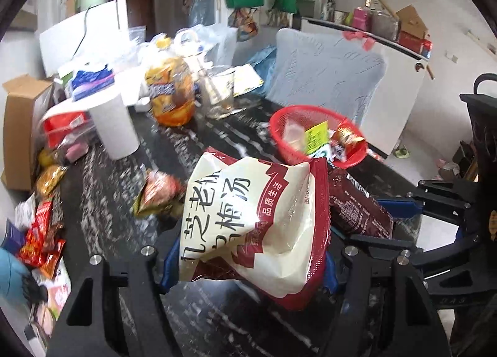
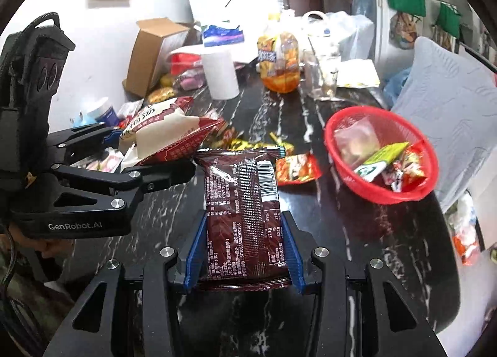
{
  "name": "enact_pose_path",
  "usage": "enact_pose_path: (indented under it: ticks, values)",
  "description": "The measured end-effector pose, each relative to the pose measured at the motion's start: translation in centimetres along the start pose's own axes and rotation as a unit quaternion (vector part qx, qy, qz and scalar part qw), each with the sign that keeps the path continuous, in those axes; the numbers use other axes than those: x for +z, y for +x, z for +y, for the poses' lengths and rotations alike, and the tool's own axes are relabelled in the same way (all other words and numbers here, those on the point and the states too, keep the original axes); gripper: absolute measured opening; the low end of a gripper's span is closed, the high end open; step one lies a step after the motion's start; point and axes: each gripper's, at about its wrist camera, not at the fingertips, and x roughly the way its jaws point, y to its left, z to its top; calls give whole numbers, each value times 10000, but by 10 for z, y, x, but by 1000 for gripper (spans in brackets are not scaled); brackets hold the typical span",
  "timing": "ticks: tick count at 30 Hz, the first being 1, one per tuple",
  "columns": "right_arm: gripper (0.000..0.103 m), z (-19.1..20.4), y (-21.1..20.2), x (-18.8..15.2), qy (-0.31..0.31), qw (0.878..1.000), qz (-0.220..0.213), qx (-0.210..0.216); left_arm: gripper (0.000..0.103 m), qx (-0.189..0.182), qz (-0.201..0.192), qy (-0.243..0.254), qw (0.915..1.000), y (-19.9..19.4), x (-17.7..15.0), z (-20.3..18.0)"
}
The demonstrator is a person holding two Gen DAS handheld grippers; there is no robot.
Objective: Organize snacks
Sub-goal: 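Carry the brown bag with the right tool while the left tool carries the white-red bag to the basket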
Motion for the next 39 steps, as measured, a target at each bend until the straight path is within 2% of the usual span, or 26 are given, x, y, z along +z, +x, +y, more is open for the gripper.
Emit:
enact_pose_path:
  ticks: [11, 16, 24, 33, 39]
  values:
    - [45, -41, -33, -4, 447, 9975, -225, -506, 68, -623, -55, 417, 9972, 20, 28, -53]
    - [45, -64, -42, -10, 657, 9953, -276, -657, 68, -662, -115, 740, 9950, 29, 42, -73]
    - [45, -100, -53, -2, 835, 9916, -440, -883, 68, -741, -289, 933, 9925, 46, 78, -93]
    - [45, -134, -55, 26, 790, 9867, -662, -1254, 68, -802, -280, 760, 9935, 79, 111, -95]
    - [45, -156, -44, 46, 730, 9858, -721, -1330, 68, -735, -261, 647, 9948, 102, 132, -91]
